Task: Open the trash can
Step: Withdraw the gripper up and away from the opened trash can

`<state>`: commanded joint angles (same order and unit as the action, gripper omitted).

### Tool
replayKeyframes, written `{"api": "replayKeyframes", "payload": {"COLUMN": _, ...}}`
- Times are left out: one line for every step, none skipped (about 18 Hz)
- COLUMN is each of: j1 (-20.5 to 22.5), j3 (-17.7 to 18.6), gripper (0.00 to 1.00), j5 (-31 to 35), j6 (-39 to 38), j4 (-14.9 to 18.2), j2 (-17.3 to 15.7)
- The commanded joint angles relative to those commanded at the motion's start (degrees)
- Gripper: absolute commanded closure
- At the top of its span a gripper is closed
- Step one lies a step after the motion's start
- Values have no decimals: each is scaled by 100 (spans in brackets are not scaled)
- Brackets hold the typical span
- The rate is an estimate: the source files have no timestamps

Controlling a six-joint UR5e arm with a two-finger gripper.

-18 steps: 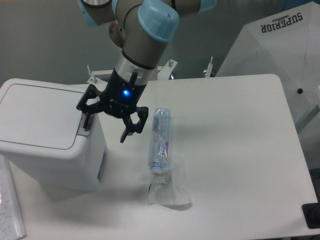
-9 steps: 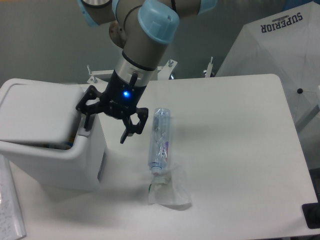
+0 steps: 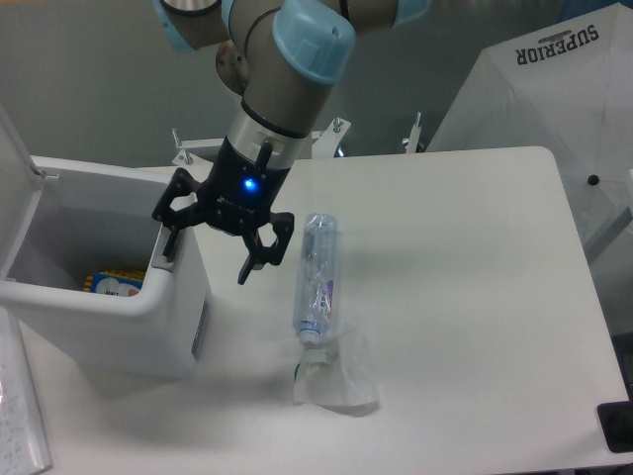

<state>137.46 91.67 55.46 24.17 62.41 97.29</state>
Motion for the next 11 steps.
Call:
{"api": "replayKeyframes", "payload": {"j1": 61, "j3": 0, "gripper": 0, "j5": 0, "j6": 0, "j4": -79, "j2": 0}}
{"api": "replayKeyframes", "payload": {"j1": 132, "j3": 8, "gripper": 0, "j5": 9, "j6": 9, "j4": -219, "j2": 9}}
{"api": "replayKeyframes", "payload": {"j1": 237, "j3": 9, "gripper": 0, "j5": 18, "j6": 17, "j4": -342, "j2": 9}}
{"api": "replayKeyframes", "payload": {"j1": 377, "j3": 9, "gripper": 0, "j5": 35, "j6": 61, "j4": -430, "j2": 9}}
{"api": "replayKeyframes", "payload": {"j1": 518, "j3": 9, "gripper": 0, "j5": 70, "j6": 140, "j4": -466, "j2": 9}}
{"api": "replayKeyframes", "payload": {"j1": 650, "j3": 0, "gripper": 0, "j5": 105, "j6": 297, "j4": -466, "j2": 18}}
{"api": "replayKeyframes", "payload": {"j1": 781, "j3": 0, "gripper": 0, "j5": 184, "j6": 499, "j4": -475, "j2": 61}}
{"api": "replayKeyframes", "payload": {"j1": 922, "j3": -18, "gripper": 0, "j5": 280, "j6": 736, "j4": -475, "j2": 114}}
{"api": "replayKeyframes", "payload": {"j1": 1062, "j3": -44, "gripper": 0, "j5": 394, "j6": 973, "j4": -475, "j2": 149}}
{"api": "replayKeyframes", "payload": {"j1": 1177, "j3": -53, "gripper": 0, "j5": 517, "j6": 1184, "j4": -475, "j2": 210}}
{"api": "replayKeyframes", "payload": {"j1": 1291, "j3": -88, "gripper": 0, "j5": 640, "j6": 1404, "j4": -475, "j2": 289}}
